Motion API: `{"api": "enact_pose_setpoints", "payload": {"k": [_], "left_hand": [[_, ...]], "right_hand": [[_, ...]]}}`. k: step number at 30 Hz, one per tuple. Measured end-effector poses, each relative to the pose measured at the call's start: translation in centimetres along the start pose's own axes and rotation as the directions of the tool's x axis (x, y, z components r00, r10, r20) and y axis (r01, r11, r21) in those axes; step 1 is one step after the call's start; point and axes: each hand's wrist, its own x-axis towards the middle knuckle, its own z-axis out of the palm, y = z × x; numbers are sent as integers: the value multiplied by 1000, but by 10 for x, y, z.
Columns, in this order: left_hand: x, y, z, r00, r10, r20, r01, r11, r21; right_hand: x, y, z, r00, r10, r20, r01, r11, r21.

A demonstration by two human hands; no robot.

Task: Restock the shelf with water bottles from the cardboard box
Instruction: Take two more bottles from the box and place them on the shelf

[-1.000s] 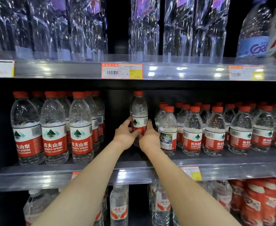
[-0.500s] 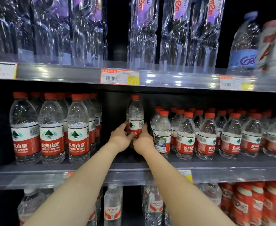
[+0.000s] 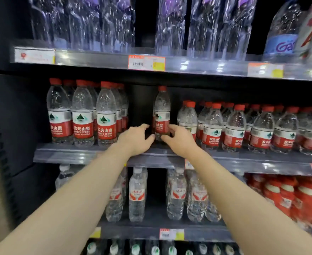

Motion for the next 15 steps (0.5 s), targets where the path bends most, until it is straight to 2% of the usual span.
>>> {"api": "enact_pose_setpoints", "payload": {"k": [3, 7, 11, 13, 15], "left_hand": [[-8, -1, 13, 997, 42, -63, -35, 994, 108], [-10, 0, 15, 986, 72, -149, -60, 995, 83], [-28, 2, 0, 993, 97, -64, -87, 984, 154], [-44, 10, -15, 995, 91, -29, -83, 973, 214], [-57, 28, -45, 994, 84, 64, -98, 956, 275]], "right_hand": [[-6, 11, 8, 998, -42, -41, 40, 997, -65], [-19, 14, 11, 996, -23, -92, 18, 998, -54], [-31, -5, -8, 1000, -5, 1, 5, 1000, -14], [-44, -18, -27, 996, 46, 80, -44, 999, -31], [-58, -36, -58, 982, 121, 143, -112, 991, -70]]}}
